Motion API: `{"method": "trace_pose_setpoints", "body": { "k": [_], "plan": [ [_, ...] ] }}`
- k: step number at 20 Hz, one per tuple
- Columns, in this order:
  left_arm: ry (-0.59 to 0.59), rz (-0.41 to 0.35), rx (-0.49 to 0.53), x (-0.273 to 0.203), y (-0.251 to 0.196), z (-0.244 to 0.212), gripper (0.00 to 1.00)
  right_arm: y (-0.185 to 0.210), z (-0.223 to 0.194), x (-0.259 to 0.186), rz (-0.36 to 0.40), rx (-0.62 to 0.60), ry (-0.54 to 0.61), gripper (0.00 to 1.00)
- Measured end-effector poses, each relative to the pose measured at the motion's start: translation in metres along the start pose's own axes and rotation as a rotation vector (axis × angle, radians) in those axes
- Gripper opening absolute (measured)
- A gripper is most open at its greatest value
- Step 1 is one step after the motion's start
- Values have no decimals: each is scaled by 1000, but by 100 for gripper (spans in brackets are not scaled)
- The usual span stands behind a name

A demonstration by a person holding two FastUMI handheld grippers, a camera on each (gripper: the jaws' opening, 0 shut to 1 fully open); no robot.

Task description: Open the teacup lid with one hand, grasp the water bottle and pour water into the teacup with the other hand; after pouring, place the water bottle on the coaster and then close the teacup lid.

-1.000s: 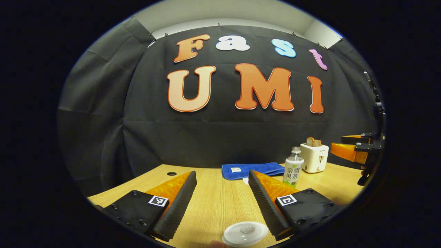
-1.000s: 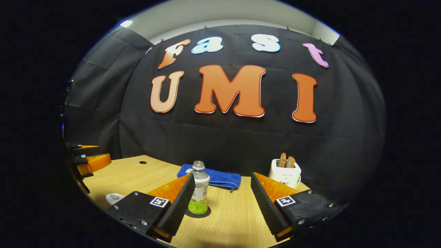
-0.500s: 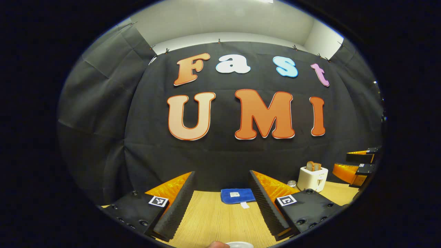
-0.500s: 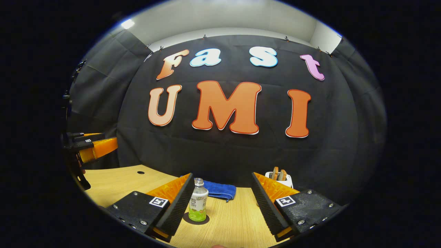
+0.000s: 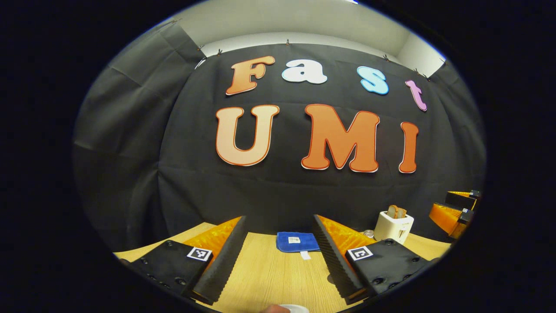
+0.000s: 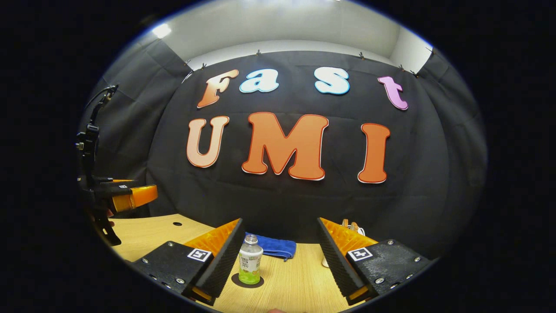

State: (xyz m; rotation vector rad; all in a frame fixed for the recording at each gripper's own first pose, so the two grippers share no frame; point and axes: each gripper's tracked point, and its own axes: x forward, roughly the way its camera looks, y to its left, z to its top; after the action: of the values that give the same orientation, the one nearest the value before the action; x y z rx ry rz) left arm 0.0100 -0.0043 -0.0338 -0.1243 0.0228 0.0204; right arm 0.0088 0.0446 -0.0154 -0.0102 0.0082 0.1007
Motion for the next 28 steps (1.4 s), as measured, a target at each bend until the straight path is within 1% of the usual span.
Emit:
{"method": "trace_pose_setpoints", "body": {
  "k": [2,4,5,6,7,8,9,10,11,12,16,17,18,19,20,21,23,25,26,28],
  "plan": [
    [2,20,19,-1,6,-2,95,0,-4,1,-1,2,0,98],
    [-2,14,30,-2,2,-2,95,2,-5,2,3,11,4,98],
    [-5,7,33,-2,-1,-1,97,3,-6,2,4,15,5,98],
    [-11,5,35,-2,-1,1,95,4,-7,3,6,15,6,98],
    [-13,4,32,-3,-2,2,97,4,-8,3,8,13,6,99],
    [-9,1,28,-4,-2,1,95,5,-9,3,8,9,8,99],
    [-6,-6,28,-4,-5,-1,95,5,-9,3,8,6,7,99],
    [-4,-9,28,-4,-6,-2,97,5,-9,4,7,4,6,99],
    [-5,-10,32,-4,-7,-2,97,6,-9,4,9,5,6,99],
    [-6,-9,37,-4,-6,-1,95,6,-9,4,11,7,6,99],
    [-15,-15,32,-6,-9,1,95,6,-10,3,15,6,6,99],
    [-16,-17,33,-7,-10,1,97,7,-9,4,15,7,4,99],
    [-17,-16,35,-8,-8,3,95,7,-7,4,17,10,4,99],
    [-20,-14,38,-9,-7,4,95,7,-6,3,20,15,3,98],
    [-26,-11,42,-10,-7,6,97,8,-6,4,20,19,4,98],
    [-30,-7,45,-11,-4,8,95,9,-5,5,20,20,3,99],
    [-38,0,55,-13,-1,10,95,9,-3,4,18,16,-2,99],
    [-43,-2,61,-13,-2,12,98,10,-4,4,17,12,-2,99],
    [-45,-2,65,-14,-2,12,95,11,-3,4,20,13,-1,99],
    [-49,-2,73,-14,-1,14,95,13,-3,4,24,13,1,99]
  ]
}}
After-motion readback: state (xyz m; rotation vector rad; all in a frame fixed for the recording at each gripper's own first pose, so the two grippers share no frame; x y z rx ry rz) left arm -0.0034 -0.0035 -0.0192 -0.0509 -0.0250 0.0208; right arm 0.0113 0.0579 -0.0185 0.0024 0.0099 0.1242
